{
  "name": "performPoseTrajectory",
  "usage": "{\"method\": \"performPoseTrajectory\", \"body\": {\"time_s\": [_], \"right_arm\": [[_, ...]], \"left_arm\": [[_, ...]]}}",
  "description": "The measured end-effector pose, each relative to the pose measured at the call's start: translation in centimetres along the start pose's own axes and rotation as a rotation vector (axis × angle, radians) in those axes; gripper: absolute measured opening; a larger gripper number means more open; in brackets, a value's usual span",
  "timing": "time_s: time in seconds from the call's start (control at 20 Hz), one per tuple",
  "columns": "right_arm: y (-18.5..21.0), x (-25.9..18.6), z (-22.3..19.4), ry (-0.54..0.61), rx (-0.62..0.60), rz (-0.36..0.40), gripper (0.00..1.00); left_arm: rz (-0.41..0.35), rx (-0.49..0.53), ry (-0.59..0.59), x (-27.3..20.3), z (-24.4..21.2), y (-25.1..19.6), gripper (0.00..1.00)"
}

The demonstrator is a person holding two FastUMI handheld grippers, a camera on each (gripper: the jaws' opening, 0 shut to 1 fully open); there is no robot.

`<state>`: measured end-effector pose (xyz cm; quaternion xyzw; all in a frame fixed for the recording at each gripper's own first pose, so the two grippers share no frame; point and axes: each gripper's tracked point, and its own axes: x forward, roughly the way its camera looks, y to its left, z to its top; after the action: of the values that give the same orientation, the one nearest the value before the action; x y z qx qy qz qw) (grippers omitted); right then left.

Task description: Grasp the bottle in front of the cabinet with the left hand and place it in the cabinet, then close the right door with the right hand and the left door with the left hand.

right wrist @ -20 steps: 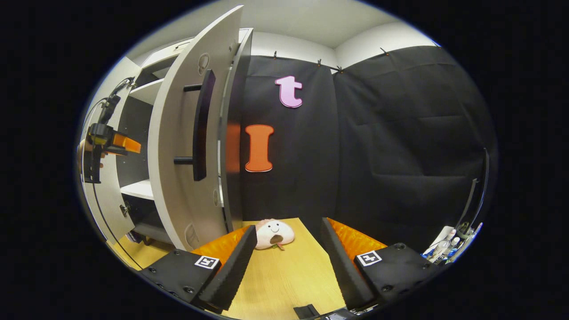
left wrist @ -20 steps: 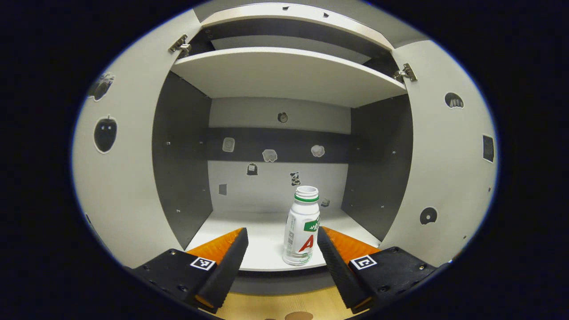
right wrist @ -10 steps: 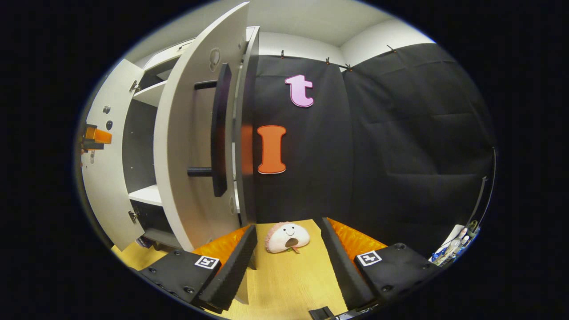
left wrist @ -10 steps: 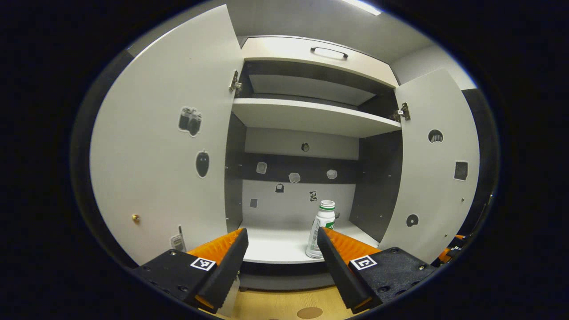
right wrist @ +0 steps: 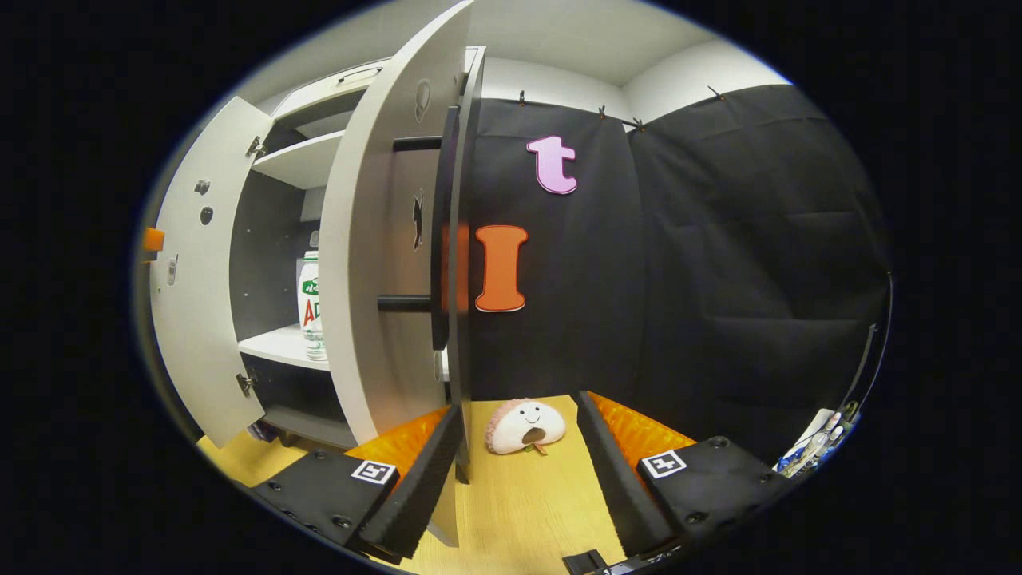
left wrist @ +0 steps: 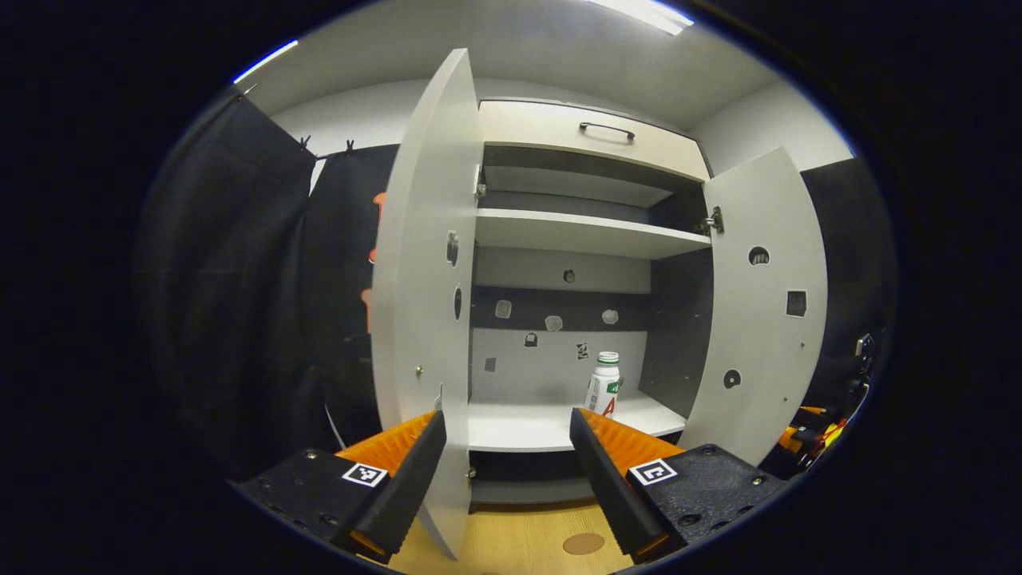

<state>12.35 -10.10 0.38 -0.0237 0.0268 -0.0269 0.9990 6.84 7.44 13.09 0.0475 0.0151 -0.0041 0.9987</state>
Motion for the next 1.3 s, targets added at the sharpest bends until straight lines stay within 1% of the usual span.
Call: {"method": "performPoseTrajectory", "body": {"time_s": [0.05,0.1,0.25,0.3,0.35,0.6,0.9,1.0,1.05,1.1,1.3], "right_arm": [[0.2,0.0,0.1,0.003,0.003,-0.001,0.87],[0.3,-0.1,0.1,0.005,0.008,-0.005,0.95],[1.0,-0.4,-0.1,0.003,0.023,-0.012,0.94],[1.4,-0.5,0.0,0.005,0.025,-0.01,0.87],[1.9,-0.4,0.0,0.009,0.023,-0.004,0.94],[6.4,-0.5,0.1,0.001,0.002,0.06,0.94],[10.9,0.0,0.2,-0.014,-0.012,0.111,0.94],[12.2,0.3,0.3,-0.014,-0.022,0.128,0.94],[12.8,0.4,0.2,-0.015,-0.029,0.138,0.94],[13.7,0.3,0.2,-0.016,-0.037,0.148,0.94],[16.3,1.4,-0.4,-0.008,-0.05,0.176,0.94]], "left_arm": [[0.004,-0.008,0.001,-0.6,-0.2,0.6,0.95],[0.01,-0.011,-0.001,-1.1,-0.2,1.3,0.95],[0.03,-0.003,-0.006,-2.5,-0.5,3.4,0.95],[0.038,-0.001,-0.007,-2.8,-0.5,3.9,0.95],[0.046,-0.004,-0.008,-3.1,-0.5,4.4,0.95],[0.083,-0.034,-0.014,-3.8,-0.7,6.7,0.95],[0.132,-0.008,-0.014,-5.1,-1.1,9.3,0.95],[0.145,-0.011,-0.013,-5.4,-1.3,9.9,0.95],[0.149,-0.013,-0.011,-5.5,-1.5,10.2,0.93],[0.159,-0.014,-0.01,-5.7,-1.7,10.7,0.95],[0.191,-0.027,-0.004,-6.0,-2.4,12.1,0.95]]}}
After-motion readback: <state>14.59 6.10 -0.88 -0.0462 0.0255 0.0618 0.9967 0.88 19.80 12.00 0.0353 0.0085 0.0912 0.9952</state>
